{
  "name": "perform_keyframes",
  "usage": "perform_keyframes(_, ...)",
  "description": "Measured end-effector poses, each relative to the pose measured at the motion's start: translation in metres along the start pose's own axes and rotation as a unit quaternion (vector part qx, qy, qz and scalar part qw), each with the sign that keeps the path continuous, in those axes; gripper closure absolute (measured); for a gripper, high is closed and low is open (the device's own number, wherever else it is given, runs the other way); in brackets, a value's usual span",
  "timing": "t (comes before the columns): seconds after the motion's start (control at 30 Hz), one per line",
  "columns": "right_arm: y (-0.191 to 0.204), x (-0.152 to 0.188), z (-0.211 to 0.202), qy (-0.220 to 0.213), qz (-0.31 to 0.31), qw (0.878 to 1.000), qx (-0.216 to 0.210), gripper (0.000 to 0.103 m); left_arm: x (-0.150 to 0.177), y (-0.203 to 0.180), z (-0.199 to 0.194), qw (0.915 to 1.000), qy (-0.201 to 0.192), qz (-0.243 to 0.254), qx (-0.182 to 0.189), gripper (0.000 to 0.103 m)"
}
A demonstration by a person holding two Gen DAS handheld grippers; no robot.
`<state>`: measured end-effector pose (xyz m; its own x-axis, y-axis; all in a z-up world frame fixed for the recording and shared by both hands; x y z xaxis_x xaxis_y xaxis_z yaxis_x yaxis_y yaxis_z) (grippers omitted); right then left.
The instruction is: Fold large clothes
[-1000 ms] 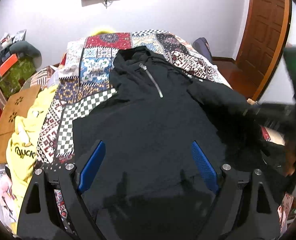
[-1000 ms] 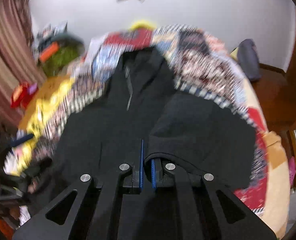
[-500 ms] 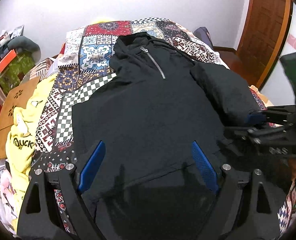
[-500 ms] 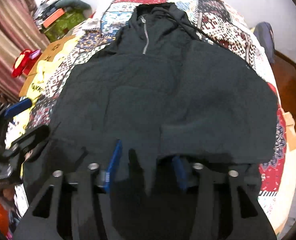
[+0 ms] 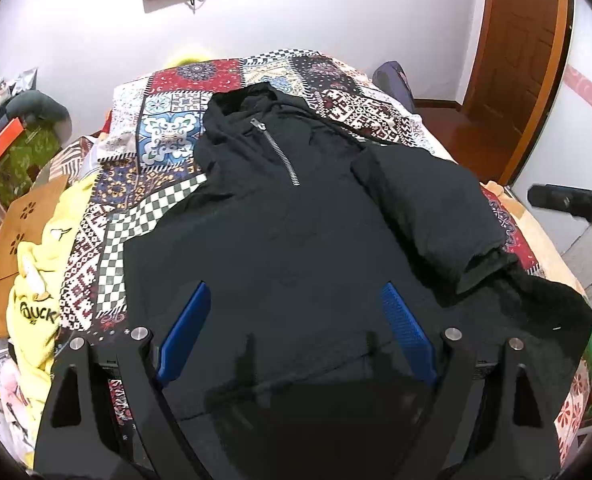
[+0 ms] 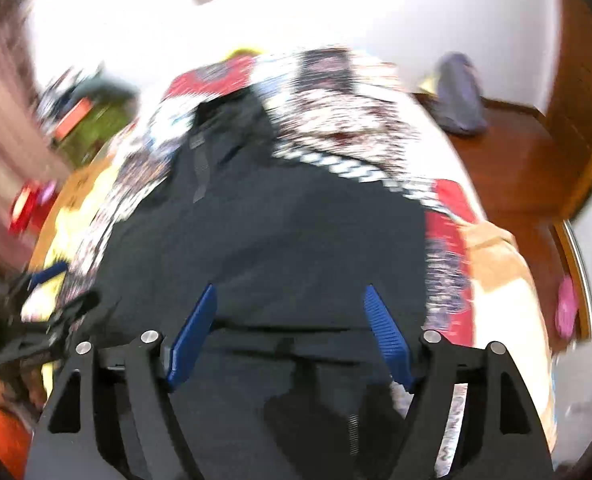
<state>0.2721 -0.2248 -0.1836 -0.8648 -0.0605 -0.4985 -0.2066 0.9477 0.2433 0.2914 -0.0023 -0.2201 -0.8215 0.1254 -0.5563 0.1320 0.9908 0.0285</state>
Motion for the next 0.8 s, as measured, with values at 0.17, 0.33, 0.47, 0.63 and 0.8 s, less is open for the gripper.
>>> perform_keyframes(0.17,-0.061,0.001,0.035,0.035,0.118,0.992,-0.003,0.030,-0.004,-0.009,0.010,1.0000,0.006,0.007,0.004,0.016)
perform_keyframes(0.33,-0.092,0.023,0.079,0.094,0.228,0.967,-0.064,0.030,-0.005,-0.015,0.021,0.9998,0.014,0.009,0.010,0.015)
perform_keyframes(0.47,-0.094,0.030,0.100,0.114,0.271,0.950,-0.108,0.030,-0.006,-0.017,0.030,0.9997,0.022,0.007,0.013,0.016)
perform_keyframes(0.63,-0.094,0.017,0.110,0.095,0.286,0.947,-0.110,0.041,-0.005,-0.016,0.036,0.9995,0.027,0.003,0.013,0.016)
perform_keyframes(0.8,-0.099,0.013,0.108,0.082,0.266,0.958,-0.071,0.079,-0.005,-0.011,0.035,0.9996,0.024,-0.002,0.012,0.016)
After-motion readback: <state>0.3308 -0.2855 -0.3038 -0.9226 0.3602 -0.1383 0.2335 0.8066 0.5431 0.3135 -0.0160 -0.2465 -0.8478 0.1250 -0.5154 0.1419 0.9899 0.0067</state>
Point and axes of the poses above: each gripper's, at about its wrist camera, not at the fingertips, and z roughly the way its jaws point, y to its left, x to its underside, the point moved 6 cm from there along z, roughly the way its jaws point, and after that the axes turned 6 degrees about y, right-handed, at the moved point
